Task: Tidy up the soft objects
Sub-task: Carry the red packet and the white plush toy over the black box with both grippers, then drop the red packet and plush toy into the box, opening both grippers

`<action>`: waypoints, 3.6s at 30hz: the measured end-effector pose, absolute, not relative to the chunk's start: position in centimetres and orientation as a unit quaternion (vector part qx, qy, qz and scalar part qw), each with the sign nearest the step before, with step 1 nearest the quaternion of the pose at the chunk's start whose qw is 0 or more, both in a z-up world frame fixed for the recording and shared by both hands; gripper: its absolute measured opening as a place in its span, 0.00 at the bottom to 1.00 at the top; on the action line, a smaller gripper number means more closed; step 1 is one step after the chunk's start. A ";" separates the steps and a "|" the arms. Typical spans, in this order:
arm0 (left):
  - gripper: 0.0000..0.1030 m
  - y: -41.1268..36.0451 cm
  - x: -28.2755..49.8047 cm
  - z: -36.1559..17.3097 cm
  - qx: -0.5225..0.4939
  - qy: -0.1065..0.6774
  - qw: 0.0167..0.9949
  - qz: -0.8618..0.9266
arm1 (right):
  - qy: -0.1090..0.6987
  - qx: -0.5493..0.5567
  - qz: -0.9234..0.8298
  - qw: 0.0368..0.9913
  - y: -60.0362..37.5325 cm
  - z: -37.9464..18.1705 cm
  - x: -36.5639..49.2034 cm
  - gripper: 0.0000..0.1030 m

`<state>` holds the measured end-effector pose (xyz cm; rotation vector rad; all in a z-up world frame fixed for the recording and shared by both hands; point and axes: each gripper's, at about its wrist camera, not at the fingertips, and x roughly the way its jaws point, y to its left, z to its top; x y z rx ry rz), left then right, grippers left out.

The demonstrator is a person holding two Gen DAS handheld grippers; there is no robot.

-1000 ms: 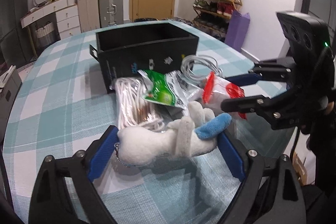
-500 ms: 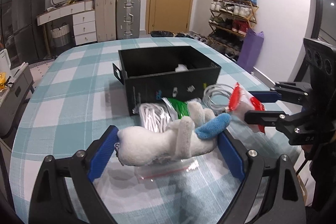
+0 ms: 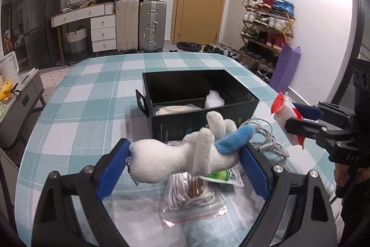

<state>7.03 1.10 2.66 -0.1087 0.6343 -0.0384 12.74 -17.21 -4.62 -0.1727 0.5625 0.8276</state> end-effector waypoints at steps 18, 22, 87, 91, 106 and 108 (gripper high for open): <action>0.89 2.1 11.1 4.5 -0.055 0.293 0.954 -0.007 | 0.258 -0.062 0.399 0.878 -14.7 -2.9 15.0 0.42; 0.89 2.6 12.0 4.7 -0.058 0.292 0.955 -0.005 | 0.255 -0.055 0.389 0.884 -14.2 -2.5 15.8 0.42; 0.99 2.8 19.7 2.6 -0.045 0.337 0.940 -0.032 | 0.285 -0.091 0.345 0.890 -11.5 -4.1 23.7 0.81; 1.00 2.4 18.9 2.8 -0.043 0.335 0.941 -0.031 | 0.278 -0.084 0.335 0.897 -13.0 -3.5 22.5 0.95; 1.00 1.7 14.7 3.4 -0.044 0.320 0.946 -0.014 | 0.285 -0.088 0.331 0.895 -15.7 -3.9 18.2 0.99; 1.00 1.6 14.1 3.4 -0.042 0.320 0.946 -0.013 | 0.287 -0.085 0.331 0.895 -16.1 -4.0 17.7 0.99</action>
